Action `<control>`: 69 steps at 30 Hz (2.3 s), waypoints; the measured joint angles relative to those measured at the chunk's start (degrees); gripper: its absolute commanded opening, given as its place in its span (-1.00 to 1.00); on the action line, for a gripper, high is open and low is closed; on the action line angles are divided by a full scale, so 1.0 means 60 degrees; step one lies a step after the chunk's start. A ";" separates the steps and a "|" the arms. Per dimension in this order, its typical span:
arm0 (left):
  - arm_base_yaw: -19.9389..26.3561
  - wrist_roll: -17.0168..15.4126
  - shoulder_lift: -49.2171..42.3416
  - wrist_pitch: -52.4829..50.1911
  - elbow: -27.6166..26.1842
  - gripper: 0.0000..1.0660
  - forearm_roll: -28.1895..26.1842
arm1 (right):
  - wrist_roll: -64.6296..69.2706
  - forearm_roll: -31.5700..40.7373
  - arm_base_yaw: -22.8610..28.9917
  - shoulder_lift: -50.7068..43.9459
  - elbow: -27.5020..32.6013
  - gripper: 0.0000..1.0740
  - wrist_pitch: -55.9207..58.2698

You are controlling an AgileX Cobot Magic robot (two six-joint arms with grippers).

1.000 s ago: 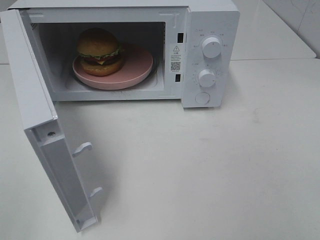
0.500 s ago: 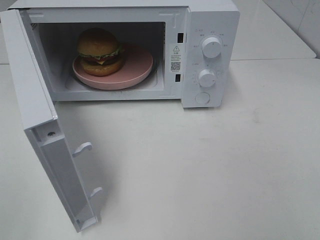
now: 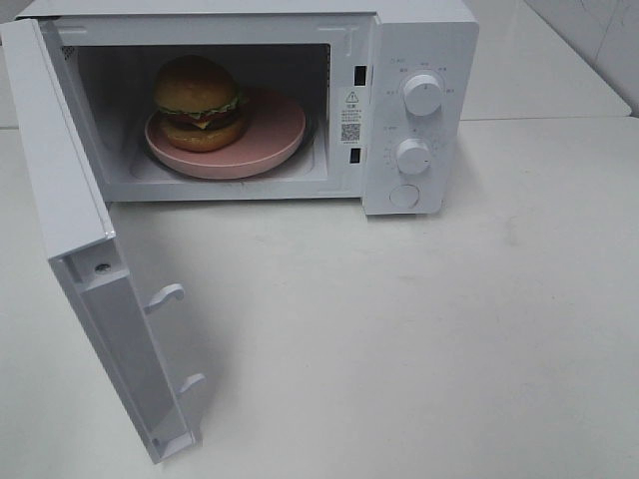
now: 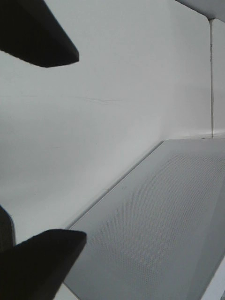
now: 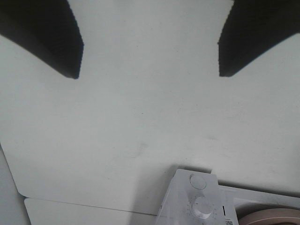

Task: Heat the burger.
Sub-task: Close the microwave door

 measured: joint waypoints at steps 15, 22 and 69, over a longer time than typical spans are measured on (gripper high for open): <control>0.0000 0.0000 0.0000 0.0000 0.0000 0.66 0.0000 | 0.0000 0.0000 0.0000 0.0000 0.0000 0.41 0.0000; 0.0000 0.0000 0.0000 0.0000 0.0000 0.66 0.0000 | 0.0000 0.0000 0.0000 0.0000 0.0000 0.41 0.0000; 0.0000 0.0697 0.3648 -0.5749 0.1671 -1.00 -0.0010 | 0.0000 0.0000 0.0000 0.0000 0.0000 0.41 0.0000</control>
